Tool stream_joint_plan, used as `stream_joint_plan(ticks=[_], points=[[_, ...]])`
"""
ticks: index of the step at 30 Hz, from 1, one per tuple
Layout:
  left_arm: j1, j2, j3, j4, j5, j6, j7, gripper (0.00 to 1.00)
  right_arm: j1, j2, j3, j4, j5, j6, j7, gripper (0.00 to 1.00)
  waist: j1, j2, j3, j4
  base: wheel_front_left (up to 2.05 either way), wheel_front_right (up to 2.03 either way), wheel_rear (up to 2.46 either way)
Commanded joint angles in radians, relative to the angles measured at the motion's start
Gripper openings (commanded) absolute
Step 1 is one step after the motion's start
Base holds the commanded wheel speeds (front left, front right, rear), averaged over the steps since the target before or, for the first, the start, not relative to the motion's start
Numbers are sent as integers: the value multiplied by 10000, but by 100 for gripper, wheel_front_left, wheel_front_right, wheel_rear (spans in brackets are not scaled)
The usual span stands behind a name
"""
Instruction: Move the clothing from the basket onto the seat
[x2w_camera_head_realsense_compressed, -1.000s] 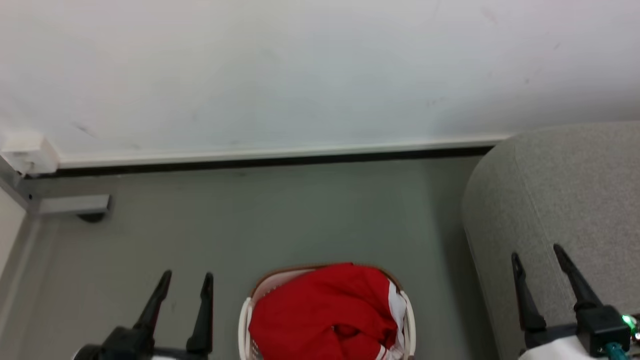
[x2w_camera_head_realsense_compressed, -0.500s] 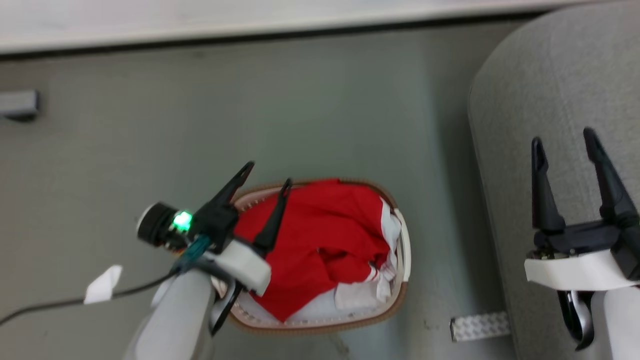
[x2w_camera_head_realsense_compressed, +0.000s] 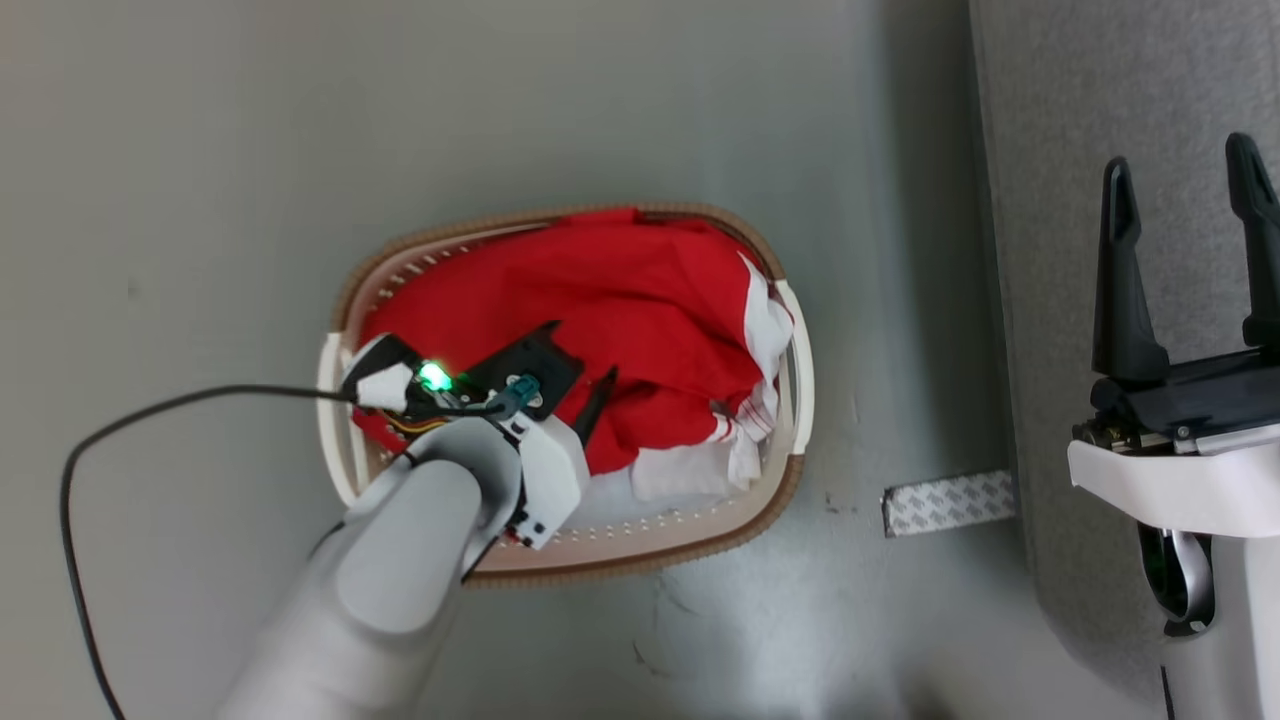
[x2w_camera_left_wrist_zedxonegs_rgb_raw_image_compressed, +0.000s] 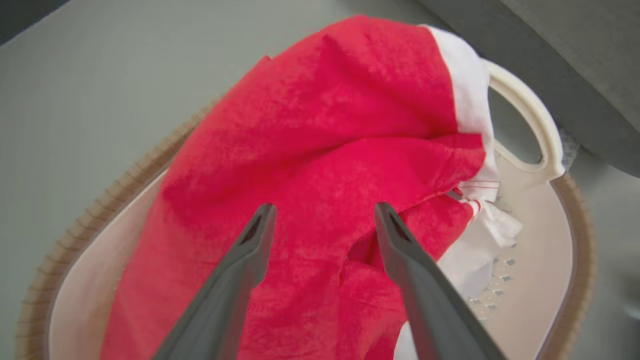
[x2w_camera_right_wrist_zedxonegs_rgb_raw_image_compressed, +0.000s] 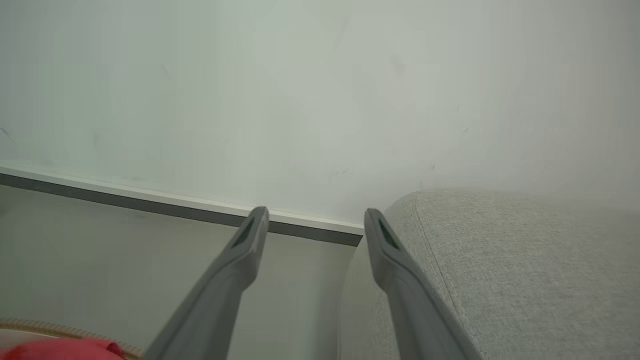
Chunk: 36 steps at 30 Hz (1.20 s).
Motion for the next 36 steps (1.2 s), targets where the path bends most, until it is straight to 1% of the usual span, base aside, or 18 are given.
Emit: stream_joint_plan(ticks=[1, 8, 13, 16, 17, 18, 19, 23, 27, 31, 36], points=[[-270, 149, -54, 258, 220, 45, 99, 100, -174, -22, 32, -126, 66, -21, 4, 100, -3, 0, 378, -161, 0, 0, 0], [-870, 129, -281, 1166, 367, 74, 319, 100, -250, -24, 141, -359, -7, -21, 4, 100, -3, 0, 946, -239, 0, 0, 0], [-1498, 280, -454, 1792, 565, 285, 195, 100, -400, -22, 193, -583, -25, -21, 4, 100, -3, 0, 1550, -347, 0, 0, 0], [-1837, 273, -512, 2139, 637, 422, 38, 100, -410, -24, 222, -687, -35, -21, 4, 100, -3, 0, 1795, -385, 0, 0, 0], [-1932, 267, -535, 2266, 652, 458, -50, 73, -401, -22, 221, -694, -31, -21, 4, 100, -3, 0, 1835, -385, 0, 0, 0], [-2004, 265, -547, 2413, 656, 483, -95, 42, -385, -24, 224, -691, -39, -21, 4, 100, -3, 0, 1859, -381, 0, 0, 0], [-2063, 238, -524, 2515, 594, 527, -183, 0, -378, -22, 220, -679, -51, -21, 4, 100, -3, 0, 1869, -370, 0, 0, 0], [-2183, 64, -420, 2898, 305, 682, -692, 0, -351, -22, 235, -496, -104, -21, 4, 100, -3, 0, 1653, -260, 0, 0, 0], [-1871, -110, -267, 3122, -46, 796, -1245, 0, -330, -24, 251, -305, 25, -21, 4, 100, -3, 0, 996, -111, 0, 0, 0], [-1293, -252, -129, 3080, -451, 860, -1708, 0, 17, -25, 134, 2, 67, -21, 4, 100, -3, 0, -82, 191, 0, 0, 0], [-213, -402, 18, 2440, -979, 831, -1897, 0, 690, -27, -19, 441, -13, -21, 4, 100, -3, 0, -1788, 643, 0, 0, 0]])
